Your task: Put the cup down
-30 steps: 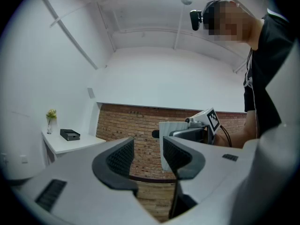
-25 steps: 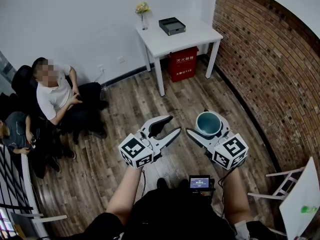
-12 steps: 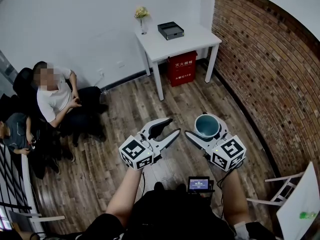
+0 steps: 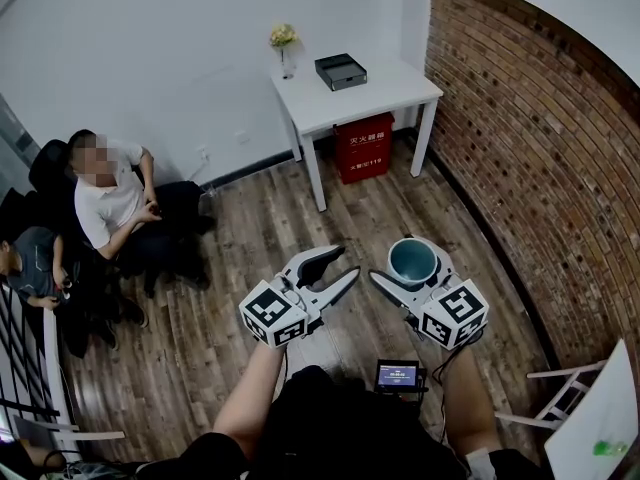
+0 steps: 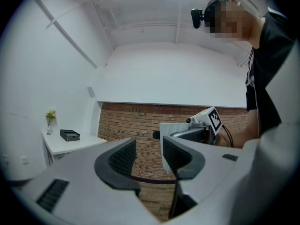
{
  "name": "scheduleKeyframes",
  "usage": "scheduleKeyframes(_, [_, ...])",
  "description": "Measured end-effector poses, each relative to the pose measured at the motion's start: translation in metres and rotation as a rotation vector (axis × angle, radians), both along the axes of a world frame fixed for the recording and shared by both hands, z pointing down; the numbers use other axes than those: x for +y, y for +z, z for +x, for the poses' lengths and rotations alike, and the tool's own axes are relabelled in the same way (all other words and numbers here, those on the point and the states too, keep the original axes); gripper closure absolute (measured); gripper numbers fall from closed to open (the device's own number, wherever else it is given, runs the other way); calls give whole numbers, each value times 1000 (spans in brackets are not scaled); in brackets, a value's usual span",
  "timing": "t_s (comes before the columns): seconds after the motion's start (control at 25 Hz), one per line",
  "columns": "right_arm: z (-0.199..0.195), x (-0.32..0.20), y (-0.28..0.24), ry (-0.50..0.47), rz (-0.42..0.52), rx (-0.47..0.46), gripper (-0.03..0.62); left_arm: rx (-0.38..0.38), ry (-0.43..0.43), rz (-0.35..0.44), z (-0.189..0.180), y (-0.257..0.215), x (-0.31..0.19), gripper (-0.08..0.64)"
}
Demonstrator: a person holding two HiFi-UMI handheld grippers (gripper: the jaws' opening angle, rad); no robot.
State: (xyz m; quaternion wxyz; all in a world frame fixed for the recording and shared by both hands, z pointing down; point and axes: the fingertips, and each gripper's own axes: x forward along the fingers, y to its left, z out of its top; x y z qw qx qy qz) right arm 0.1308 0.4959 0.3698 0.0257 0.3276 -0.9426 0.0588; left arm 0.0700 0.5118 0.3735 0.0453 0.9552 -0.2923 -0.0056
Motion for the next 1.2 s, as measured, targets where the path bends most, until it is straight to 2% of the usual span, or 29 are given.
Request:
scheduleKeyframes(0.36, [12, -24, 13, 17, -23, -10, 173, 6, -7, -22, 5, 14, -26, 376])
scheduleKeyframes(0.56, [12, -50, 21, 30, -31, 2, 173, 21, 5, -29, 3, 23, -57, 376])
scheduleKeyframes(0.88, [0, -131, 27, 72, -46, 7, 173, 43, 40, -40, -10, 30, -141, 376])
scheduleKeyframes(1.2, [-38, -236, 23, 95, -65, 8, 173, 41, 60, -58, -48, 27, -248, 376])
